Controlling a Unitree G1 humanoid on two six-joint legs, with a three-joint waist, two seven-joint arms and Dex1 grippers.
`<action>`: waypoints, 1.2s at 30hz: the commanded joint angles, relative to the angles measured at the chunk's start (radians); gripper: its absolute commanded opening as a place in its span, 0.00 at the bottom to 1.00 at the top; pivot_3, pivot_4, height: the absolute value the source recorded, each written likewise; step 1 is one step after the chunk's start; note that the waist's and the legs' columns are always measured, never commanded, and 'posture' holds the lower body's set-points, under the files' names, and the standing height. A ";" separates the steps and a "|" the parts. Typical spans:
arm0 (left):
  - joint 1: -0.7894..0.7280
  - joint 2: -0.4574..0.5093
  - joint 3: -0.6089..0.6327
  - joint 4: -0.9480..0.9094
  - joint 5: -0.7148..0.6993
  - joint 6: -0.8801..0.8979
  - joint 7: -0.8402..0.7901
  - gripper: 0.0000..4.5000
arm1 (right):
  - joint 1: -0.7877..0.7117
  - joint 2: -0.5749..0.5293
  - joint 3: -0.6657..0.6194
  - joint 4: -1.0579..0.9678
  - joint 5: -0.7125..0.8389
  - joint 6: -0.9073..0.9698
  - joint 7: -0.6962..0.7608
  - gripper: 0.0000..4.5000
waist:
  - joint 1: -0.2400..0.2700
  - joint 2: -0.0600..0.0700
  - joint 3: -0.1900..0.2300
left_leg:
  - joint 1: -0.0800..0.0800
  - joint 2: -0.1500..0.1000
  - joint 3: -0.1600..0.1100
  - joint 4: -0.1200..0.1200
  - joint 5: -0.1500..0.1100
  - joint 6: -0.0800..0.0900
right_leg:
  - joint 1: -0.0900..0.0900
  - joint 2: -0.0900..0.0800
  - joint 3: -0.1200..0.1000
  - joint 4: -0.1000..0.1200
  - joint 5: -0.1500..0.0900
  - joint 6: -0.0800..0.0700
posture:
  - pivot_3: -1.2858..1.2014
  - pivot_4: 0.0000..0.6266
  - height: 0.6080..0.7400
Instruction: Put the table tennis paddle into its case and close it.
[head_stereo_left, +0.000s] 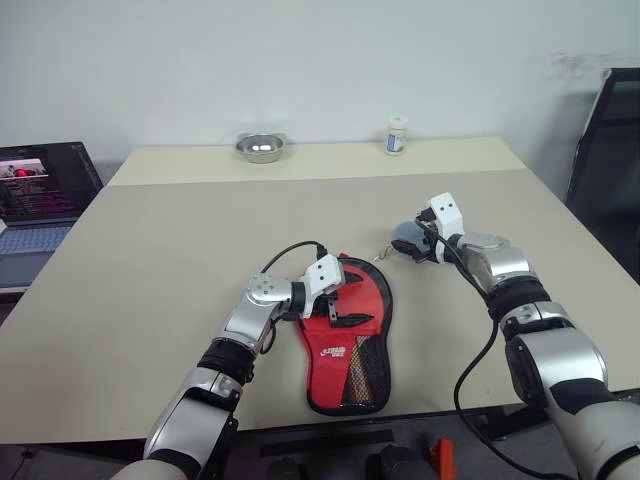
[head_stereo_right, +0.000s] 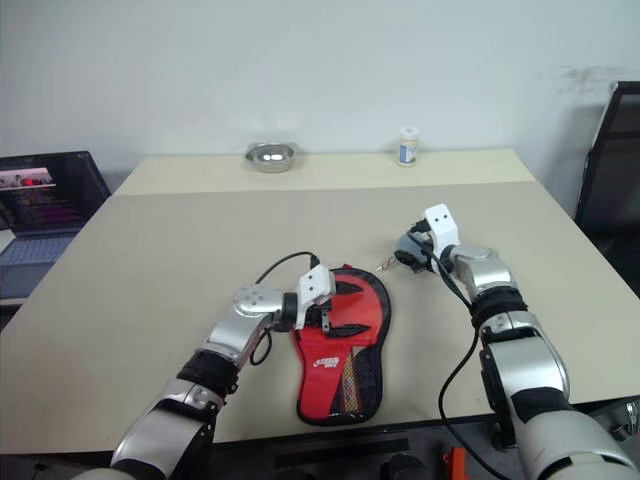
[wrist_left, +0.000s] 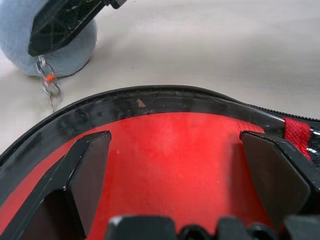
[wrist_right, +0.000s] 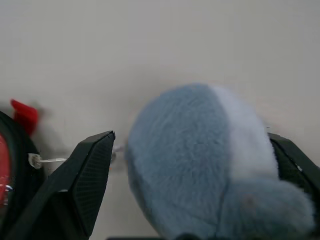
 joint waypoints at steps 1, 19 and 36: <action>0.030 0.008 -0.030 0.040 0.034 -0.006 0.016 1.00 | -0.044 0.012 -0.027 0.027 -0.005 -0.029 -0.023 0.91 | 0.000 0.000 0.000 | 0.000 0.000 0.000 0.000 0.000 0.000 | 0.000 0.000 0.000 0.000 0.000 0.000 | 0.52 0.24 1.00; 0.020 -0.049 -0.058 0.276 0.065 -0.051 0.041 1.00 | 0.307 -0.226 0.100 -0.573 -0.141 0.097 0.122 0.07 | 0.019 0.008 -0.007 | 0.012 -0.001 -0.001 -0.001 0.000 0.000 | 0.017 -0.002 -0.003 -0.007 0.000 0.001 | 0.52 0.24 1.00; -0.058 -0.088 -0.140 0.518 0.131 -0.200 -0.014 1.00 | 0.912 -0.630 0.038 -1.699 0.127 0.643 0.346 0.07 | 0.041 0.008 -0.021 | 0.011 -0.004 -0.004 -0.003 -0.005 0.001 | 0.025 -0.001 -0.006 -0.024 -0.002 0.005 | 0.52 0.24 1.00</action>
